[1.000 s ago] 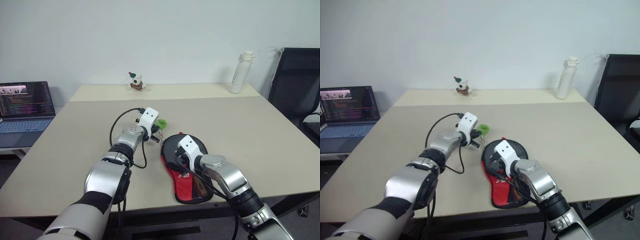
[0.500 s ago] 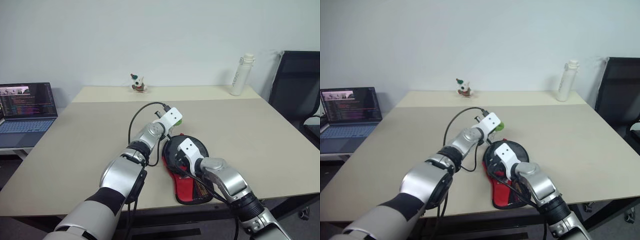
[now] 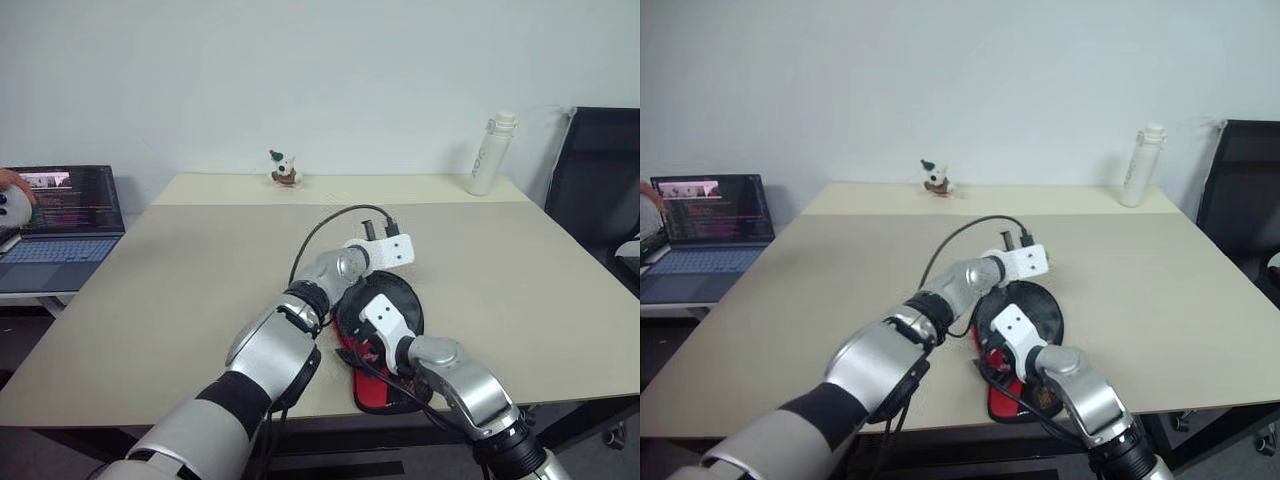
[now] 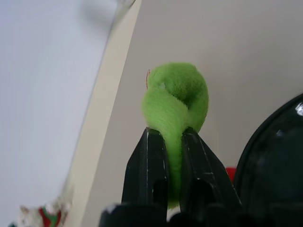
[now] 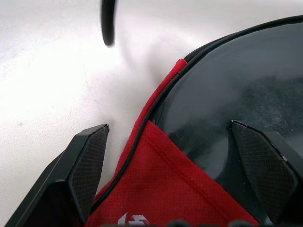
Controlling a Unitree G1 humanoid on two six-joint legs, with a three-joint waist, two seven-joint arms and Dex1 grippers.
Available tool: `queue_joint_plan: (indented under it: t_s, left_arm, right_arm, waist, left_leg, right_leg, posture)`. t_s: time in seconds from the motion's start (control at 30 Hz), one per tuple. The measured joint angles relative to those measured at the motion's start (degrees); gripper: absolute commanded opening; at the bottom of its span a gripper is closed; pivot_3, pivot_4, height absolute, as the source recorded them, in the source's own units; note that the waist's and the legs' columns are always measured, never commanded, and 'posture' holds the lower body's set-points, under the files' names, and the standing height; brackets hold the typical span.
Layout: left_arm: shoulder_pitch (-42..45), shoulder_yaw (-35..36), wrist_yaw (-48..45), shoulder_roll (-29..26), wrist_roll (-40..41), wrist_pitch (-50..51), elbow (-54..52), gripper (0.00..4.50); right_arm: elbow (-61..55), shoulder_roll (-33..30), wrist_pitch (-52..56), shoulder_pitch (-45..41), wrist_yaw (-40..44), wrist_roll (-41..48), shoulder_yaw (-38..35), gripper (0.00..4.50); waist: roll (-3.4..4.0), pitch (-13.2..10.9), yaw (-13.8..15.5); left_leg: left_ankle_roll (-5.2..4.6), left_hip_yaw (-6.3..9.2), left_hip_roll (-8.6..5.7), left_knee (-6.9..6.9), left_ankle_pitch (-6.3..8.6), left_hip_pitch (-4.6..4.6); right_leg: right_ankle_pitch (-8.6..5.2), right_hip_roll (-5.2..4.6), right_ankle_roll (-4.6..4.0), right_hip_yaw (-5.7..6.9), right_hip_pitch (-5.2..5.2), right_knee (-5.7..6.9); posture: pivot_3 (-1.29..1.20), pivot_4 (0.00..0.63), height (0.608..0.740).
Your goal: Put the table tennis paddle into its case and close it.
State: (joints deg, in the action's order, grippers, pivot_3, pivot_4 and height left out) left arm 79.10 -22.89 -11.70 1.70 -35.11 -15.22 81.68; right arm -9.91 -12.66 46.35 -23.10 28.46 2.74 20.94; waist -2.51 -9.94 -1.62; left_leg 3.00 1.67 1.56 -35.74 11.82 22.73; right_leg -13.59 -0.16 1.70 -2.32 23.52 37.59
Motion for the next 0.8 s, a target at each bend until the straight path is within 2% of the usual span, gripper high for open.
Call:
queue_joint_plan:
  t_s: [0.2,0.4,0.53,0.67,0.8]
  left_arm:
    - [0.04,-1.46,1.23,3.19,-1.34,-2.73,0.01,0.01]
    - [0.26,-1.45,0.98,3.33,-1.33,-3.36,0.01,0.01]
    - [0.26,-1.21,-1.41,3.08,-0.80,-3.79,-0.03,1.36]
    - [0.25,1.98,-5.31,2.95,2.04,-3.86,-0.32,2.80]
    - [-0.01,6.19,-10.93,1.90,6.34,-3.52,-0.44,2.80]
  right_arm:
    - [-2.34,0.45,1.20,1.67,-1.10,0.08,0.15,4.50]
    - [-2.68,0.43,1.37,2.02,-1.18,0.11,0.17,4.50]
    - [-2.19,0.57,1.42,1.62,-1.16,0.13,0.19,4.50]
    - [-0.66,1.66,1.54,0.55,-1.08,0.19,0.50,4.50]
    - [1.32,3.11,1.79,-0.96,-1.07,0.58,0.57,4.50]
  waist:
    - [0.20,0.12,0.02]
    - [0.27,0.23,0.00]
    - [0.28,0.24,-0.07]
    - [0.33,0.40,-0.38]
    - [0.38,0.44,-1.24]
  left_leg:
    - [-0.02,0.00,0.00,0.01,0.13,0.04]
    - [-0.09,-0.01,0.01,0.01,0.25,0.00]
    - [-0.09,-0.02,0.02,0.01,0.26,-0.02]
    - [-0.09,-0.07,0.05,0.00,0.26,-0.10]
    - [-0.10,-0.08,0.11,0.01,0.25,-0.24]
  right_leg:
    - [-0.01,0.00,0.02,0.00,-0.04,-0.24]
    - [0.01,0.00,0.07,0.00,-0.20,-0.48]
    - [0.02,0.00,0.08,0.00,-0.21,-0.48]
    - [0.02,0.01,0.09,-0.02,-0.24,-0.46]
    - [0.03,0.06,0.10,-0.04,-0.30,-0.39]
  posture:
    - [0.00,0.150,0.740]
    - [0.00,0.150,0.740]
    - [0.00,0.150,0.740]
    - [0.00,0.150,0.740]
    - [0.00,0.150,0.740]
